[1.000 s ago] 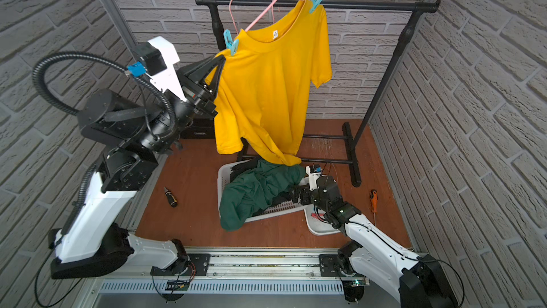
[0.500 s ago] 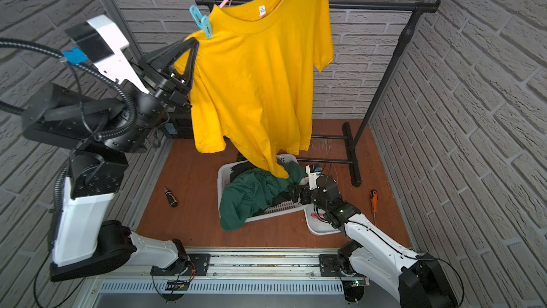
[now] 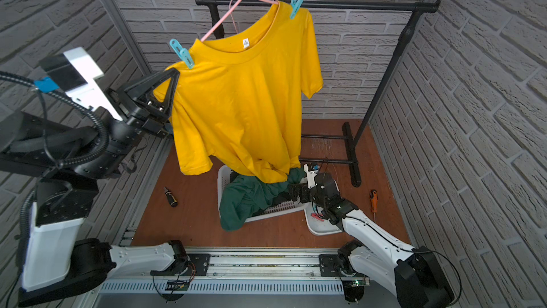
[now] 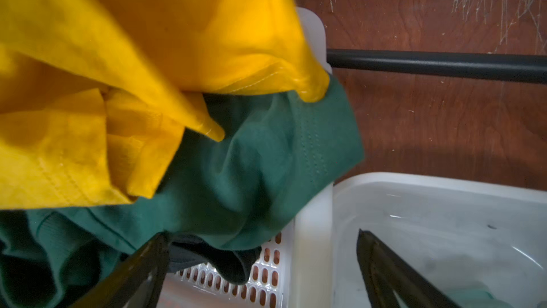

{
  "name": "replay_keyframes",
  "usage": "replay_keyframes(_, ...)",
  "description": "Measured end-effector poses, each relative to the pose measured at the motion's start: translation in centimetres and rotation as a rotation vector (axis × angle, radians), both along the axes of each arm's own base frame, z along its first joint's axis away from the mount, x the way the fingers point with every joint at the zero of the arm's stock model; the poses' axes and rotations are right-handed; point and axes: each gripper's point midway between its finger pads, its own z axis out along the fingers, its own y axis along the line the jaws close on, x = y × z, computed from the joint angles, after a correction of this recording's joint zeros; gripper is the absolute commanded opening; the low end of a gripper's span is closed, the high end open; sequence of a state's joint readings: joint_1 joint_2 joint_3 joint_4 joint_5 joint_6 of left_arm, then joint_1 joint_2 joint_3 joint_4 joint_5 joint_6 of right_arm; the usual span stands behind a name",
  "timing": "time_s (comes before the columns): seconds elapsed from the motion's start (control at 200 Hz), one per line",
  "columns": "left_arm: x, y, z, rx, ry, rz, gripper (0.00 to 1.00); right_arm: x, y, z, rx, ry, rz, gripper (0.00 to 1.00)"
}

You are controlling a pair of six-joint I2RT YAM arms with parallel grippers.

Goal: Remove the clothespins securing t-shirts to the hanger
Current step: Pick up the hanger from the clothes rail.

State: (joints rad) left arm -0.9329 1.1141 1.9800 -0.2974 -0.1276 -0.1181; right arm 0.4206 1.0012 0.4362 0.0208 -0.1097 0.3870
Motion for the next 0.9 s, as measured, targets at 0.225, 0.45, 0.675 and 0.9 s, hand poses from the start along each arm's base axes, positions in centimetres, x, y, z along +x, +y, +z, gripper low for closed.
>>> replay_keyframes(0.225,-1.3,2.4,-3.7,0.011,0.081,-0.003,0.00,0.5,-0.8,1.9,-0.023,-0.045,-0.015,1.00)
replay_keyframes(0.45,-1.6,4.5,-10.0,0.045,0.183,0.039,0.00,0.3,-2.1,5.2,-0.006,-0.145,-0.057,1.00)
replay_keyframes(0.675,-0.7,4.4,-15.8,0.102,0.274,0.073,0.00,0.2,-2.6,7.7,-0.017,-0.163,-0.058,1.00)
replay_keyframes(0.9,0.0,3.5,-21.8,0.140,0.335,0.070,0.00,0.0,-1.9,12.3,0.009,-0.207,-0.013,1.00)
